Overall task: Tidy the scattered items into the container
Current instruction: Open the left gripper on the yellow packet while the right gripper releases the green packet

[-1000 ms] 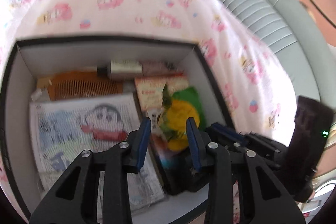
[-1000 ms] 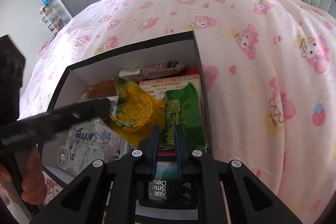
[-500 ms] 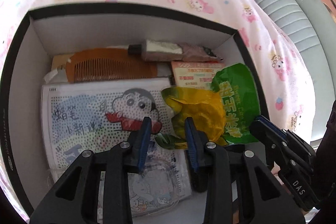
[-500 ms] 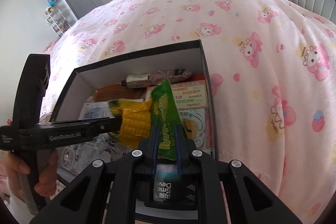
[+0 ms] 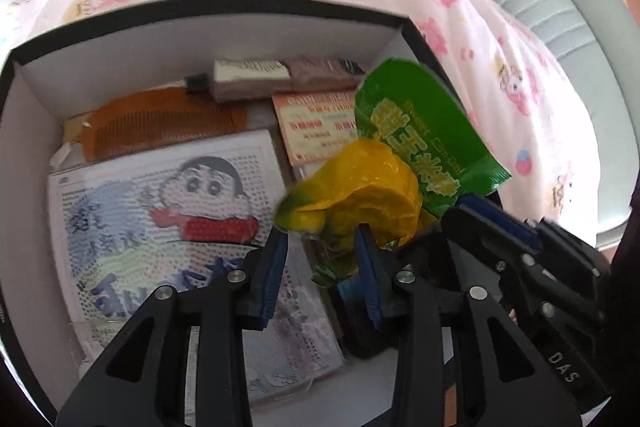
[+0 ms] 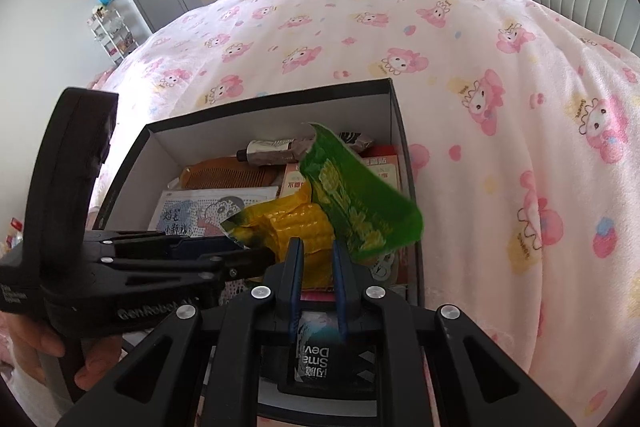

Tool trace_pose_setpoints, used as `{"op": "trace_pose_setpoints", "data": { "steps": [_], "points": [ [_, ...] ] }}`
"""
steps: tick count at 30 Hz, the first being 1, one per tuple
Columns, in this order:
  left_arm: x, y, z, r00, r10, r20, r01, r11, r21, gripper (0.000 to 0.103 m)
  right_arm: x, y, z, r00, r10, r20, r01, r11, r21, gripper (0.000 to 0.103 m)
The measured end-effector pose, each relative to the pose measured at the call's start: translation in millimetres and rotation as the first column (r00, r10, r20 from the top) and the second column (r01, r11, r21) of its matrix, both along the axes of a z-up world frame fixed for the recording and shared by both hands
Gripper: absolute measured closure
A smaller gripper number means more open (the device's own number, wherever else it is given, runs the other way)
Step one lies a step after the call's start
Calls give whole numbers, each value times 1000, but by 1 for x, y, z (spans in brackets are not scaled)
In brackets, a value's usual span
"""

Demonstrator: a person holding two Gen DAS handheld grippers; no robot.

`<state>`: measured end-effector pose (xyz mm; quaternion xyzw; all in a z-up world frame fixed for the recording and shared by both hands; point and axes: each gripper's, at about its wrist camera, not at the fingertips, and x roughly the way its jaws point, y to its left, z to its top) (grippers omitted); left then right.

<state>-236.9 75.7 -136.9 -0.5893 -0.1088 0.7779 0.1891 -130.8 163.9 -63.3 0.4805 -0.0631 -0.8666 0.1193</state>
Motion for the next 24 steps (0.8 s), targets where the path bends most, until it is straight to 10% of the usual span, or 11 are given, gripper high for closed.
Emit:
{"op": "trace_pose_setpoints", "data": {
  "steps": [9, 24],
  "points": [
    [3, -15, 29, 990, 36, -136, -21, 994, 105, 60, -2, -2, -6, 1000, 16, 17, -16, 1000, 10, 91],
    [-1, -11, 3, 1000, -10, 0, 10, 973, 229, 62, -2, -4, -5, 999, 47, 22, -46, 997, -63, 91]
  ]
}}
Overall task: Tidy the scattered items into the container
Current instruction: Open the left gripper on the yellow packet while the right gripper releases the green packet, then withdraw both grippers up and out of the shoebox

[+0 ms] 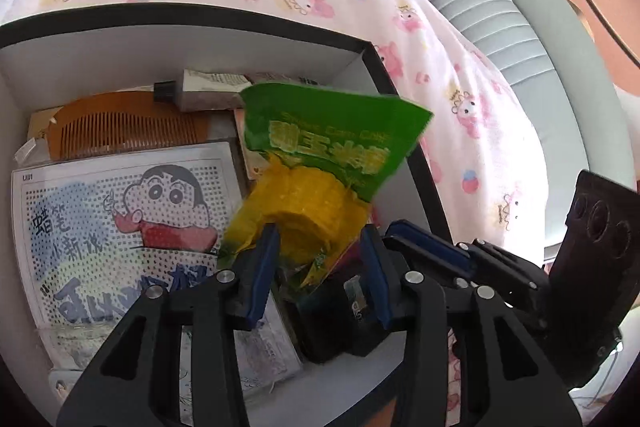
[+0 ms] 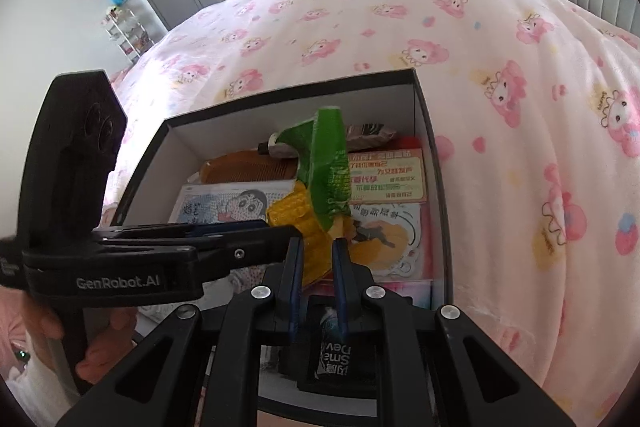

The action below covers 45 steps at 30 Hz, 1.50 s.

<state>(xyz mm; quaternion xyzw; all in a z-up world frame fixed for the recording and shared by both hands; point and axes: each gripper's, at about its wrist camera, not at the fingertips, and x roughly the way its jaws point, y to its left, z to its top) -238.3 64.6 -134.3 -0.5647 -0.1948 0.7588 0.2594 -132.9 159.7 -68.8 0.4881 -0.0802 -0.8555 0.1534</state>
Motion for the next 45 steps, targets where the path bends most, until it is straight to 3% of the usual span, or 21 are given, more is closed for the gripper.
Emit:
{"op": "trace_pose_setpoints", "data": {
  "steps": [4, 6, 8, 11, 14, 17, 19, 24, 26, 30, 34, 38, 41, 45],
  "points": [
    [1, -18, 15, 995, 90, -45, -91, 996, -15, 62, 0, 2, -1, 1000, -4, 14, 4, 1000, -14, 91],
    [1, -22, 17, 989, 133, -69, -138, 987, -82, 61, 1, 1, 0, 1000, 7, 14, -7, 1000, -23, 91],
    [-2, -23, 9, 985, 168, -39, -172, 972, -160, 61, 1, -3, -3, 999, 40, 34, -38, 998, -41, 91],
    [-6, -18, -2, 986, 164, 33, -155, 969, -192, 60, -2, -13, -14, 991, 95, 91, -89, 994, -66, 91],
    [-8, -4, -3, 992, 127, 26, -119, 970, -214, 54, -5, -14, -25, 991, 51, 122, -52, 999, 4, 91],
    [-13, 3, -10, 993, 89, 79, -78, 988, -137, 54, -9, -2, -25, 991, 12, 133, -6, 999, -44, 92],
    [-13, 8, -13, 993, 51, 104, -43, 996, -78, 55, -8, 0, -19, 995, -13, 103, 16, 999, -27, 92],
    [-9, 9, -3, 998, 21, 67, -19, 999, -33, 55, -7, 6, -12, 997, -75, 35, 73, 995, 63, 92],
    [-6, 4, 5, 998, 37, 40, -37, 999, -6, 55, -9, 14, -12, 995, -93, 32, 92, 994, 53, 92],
    [-8, -1, 9, 997, 80, 19, -80, 997, -18, 56, -10, 14, -8, 997, -64, 35, 65, 997, -37, 92],
    [-8, 2, -5, 996, 53, 71, -50, 998, -43, 56, -11, 0, -13, 999, -18, 49, 19, 1000, -9, 92],
    [-7, 5, -6, 997, 43, 68, -38, 996, -75, 57, -11, -4, -21, 998, -6, 58, 4, 999, 32, 92],
    [-6, 1, -6, 995, 63, 75, -59, 997, -49, 57, -8, -4, -22, 999, -7, 53, 5, 999, 36, 92],
    [9, -3, 18, 997, 74, -9, -75, 996, -54, 57, -2, 1, -9, 999, -37, 25, 35, 998, 60, 92]
  ]
}}
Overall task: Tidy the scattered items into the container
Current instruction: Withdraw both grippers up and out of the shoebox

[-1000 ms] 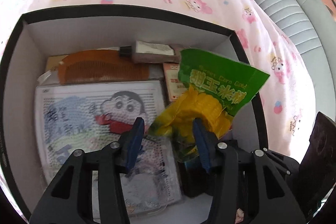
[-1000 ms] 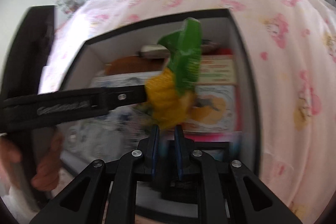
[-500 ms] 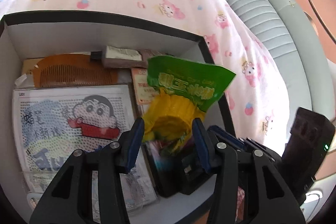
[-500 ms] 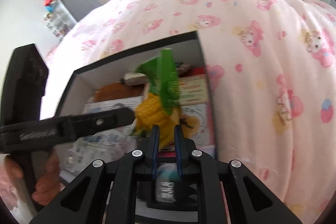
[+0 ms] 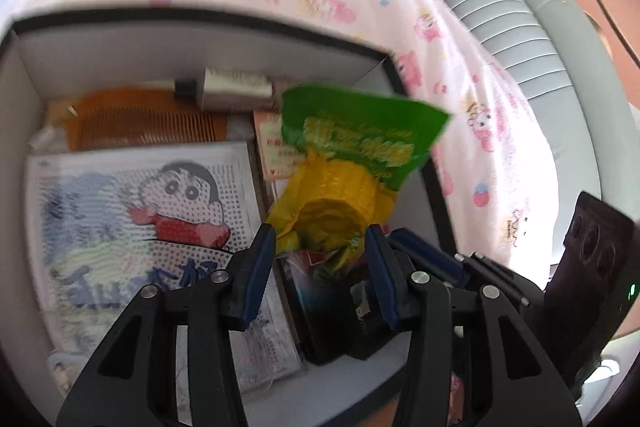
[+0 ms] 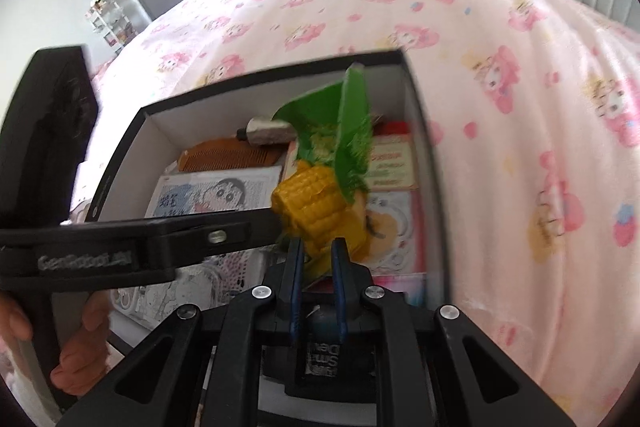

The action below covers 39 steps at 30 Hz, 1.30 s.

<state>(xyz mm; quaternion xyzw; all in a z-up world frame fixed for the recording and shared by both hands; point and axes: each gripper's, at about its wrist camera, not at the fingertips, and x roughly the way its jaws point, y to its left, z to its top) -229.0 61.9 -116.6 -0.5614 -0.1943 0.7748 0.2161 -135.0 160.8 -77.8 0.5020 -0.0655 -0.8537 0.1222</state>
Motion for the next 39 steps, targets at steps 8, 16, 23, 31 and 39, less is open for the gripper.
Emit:
{"op": "trace_pose_setpoints", "data": {
  "steps": [8, 16, 23, 31, 39],
  "points": [
    [59, 7, 67, 973, -50, -223, 30, 995, -93, 53, 51, 9, 56, 989, -86, -124, 81, 996, -49, 88],
    [131, 8, 95, 949, -54, -310, 22, 994, -103, 45, 113, 5, 72, 987, -106, -123, 90, 988, -127, 84],
    [166, -11, 105, 949, -29, -314, -2, 995, -96, 45, 144, -16, 82, 991, -44, -126, 29, 993, -118, 83],
    [187, -39, 104, 947, -12, -320, -30, 992, -125, 45, 158, -45, 87, 993, 10, -120, -21, 996, -92, 83],
    [201, -93, 88, 955, 84, -285, -118, 987, -106, 45, 155, -100, 81, 989, 108, -96, -113, 992, -51, 83]
  ]
}}
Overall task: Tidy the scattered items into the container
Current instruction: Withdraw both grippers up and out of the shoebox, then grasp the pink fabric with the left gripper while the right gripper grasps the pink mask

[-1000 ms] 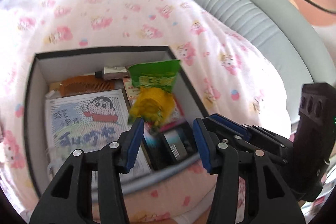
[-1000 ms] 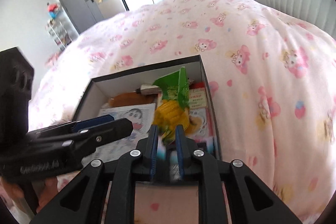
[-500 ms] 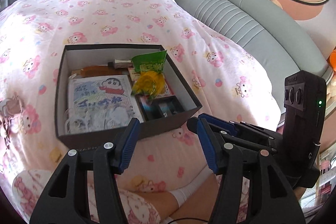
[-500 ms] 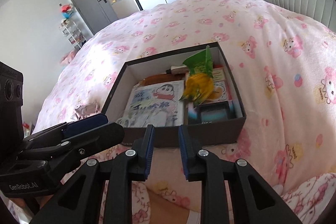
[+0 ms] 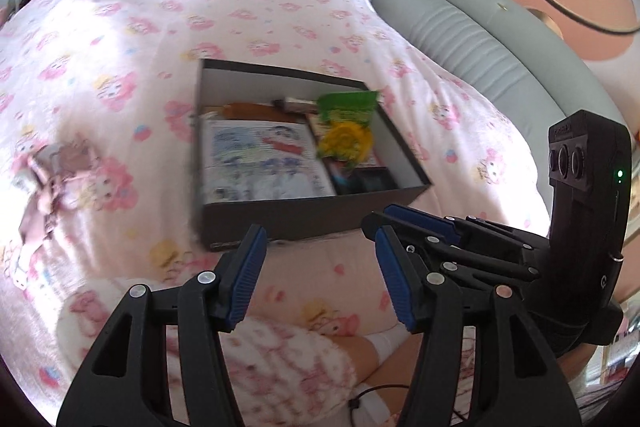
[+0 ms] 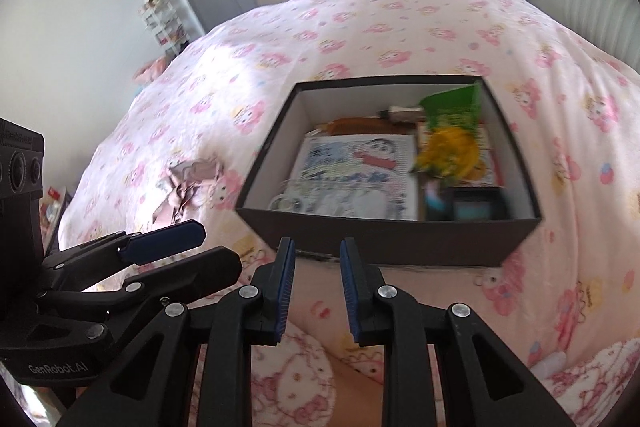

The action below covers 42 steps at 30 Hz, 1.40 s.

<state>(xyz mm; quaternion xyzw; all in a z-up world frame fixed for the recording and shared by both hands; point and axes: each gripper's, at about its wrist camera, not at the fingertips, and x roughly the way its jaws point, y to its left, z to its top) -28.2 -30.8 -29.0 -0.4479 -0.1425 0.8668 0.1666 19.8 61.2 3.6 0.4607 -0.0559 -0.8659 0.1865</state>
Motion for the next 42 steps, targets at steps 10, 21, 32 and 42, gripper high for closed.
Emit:
{"op": "trace_pose_setpoints", "data": {
  "steps": [10, 21, 32, 42],
  "points": [
    [12, -98, -26, 985, 172, 32, -173, 984, 43, 45, -19, -98, -18, 988, 145, 57, -147, 988, 41, 83],
    [18, -195, -82, 910, 394, 132, -409, 904, 123, 45, -52, -202, -56, 917, 354, 185, -371, 926, 71, 83],
    [-6, -272, -141, 807, 547, 223, -571, 819, 58, 45, -98, -250, -81, 882, 405, 243, -425, 905, 34, 81],
    [-38, -287, -181, 764, 575, 291, -614, 787, 55, 38, -151, -288, -113, 860, 416, 297, -411, 908, -83, 53]
  ]
}}
